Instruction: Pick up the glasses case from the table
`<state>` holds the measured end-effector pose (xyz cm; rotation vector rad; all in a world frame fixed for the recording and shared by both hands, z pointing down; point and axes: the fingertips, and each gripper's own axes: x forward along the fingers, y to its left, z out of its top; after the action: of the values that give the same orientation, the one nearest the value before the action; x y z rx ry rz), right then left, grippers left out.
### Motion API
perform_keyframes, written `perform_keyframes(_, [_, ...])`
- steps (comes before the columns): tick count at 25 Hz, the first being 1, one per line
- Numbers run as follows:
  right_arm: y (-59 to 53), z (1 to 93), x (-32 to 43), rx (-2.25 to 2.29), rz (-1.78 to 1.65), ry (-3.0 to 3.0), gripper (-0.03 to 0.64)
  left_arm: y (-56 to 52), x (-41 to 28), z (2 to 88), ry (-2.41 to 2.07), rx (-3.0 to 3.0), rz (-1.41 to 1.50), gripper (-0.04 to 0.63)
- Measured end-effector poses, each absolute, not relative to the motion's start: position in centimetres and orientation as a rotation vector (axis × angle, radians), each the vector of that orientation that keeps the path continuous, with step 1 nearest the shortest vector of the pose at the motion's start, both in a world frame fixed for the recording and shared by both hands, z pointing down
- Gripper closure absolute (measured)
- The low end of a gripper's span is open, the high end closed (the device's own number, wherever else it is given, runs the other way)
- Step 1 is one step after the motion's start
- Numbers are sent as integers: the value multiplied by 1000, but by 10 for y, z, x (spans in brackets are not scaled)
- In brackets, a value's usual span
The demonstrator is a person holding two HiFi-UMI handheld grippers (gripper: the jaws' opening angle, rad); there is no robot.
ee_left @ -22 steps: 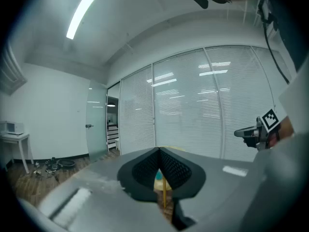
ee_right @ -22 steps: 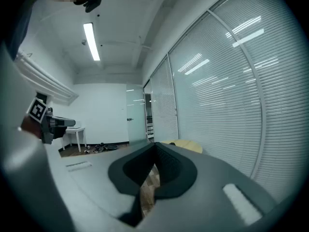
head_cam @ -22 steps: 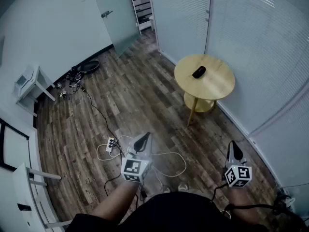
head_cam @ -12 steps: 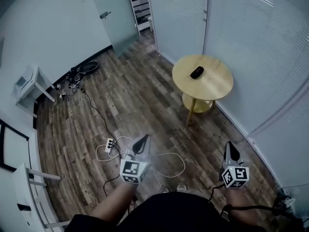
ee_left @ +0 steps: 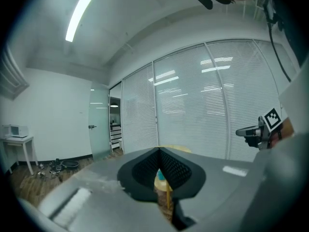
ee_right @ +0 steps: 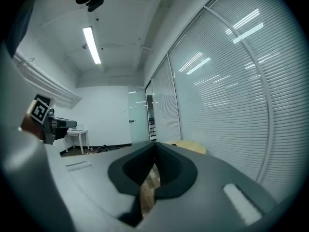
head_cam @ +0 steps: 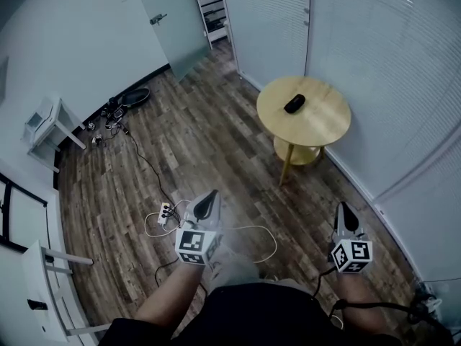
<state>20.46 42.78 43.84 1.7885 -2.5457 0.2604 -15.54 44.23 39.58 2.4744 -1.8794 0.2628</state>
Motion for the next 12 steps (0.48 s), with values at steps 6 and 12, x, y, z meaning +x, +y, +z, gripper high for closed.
perform_keyframes(6, [385, 431, 206, 1839, 241, -2526, 609, 399, -153, 400, -1838, 2495, 258, 592])
perform_keyframes(12, [331, 428, 187, 1866, 235, -2492, 609, 329, -168, 400, -1801, 2533, 222, 592])
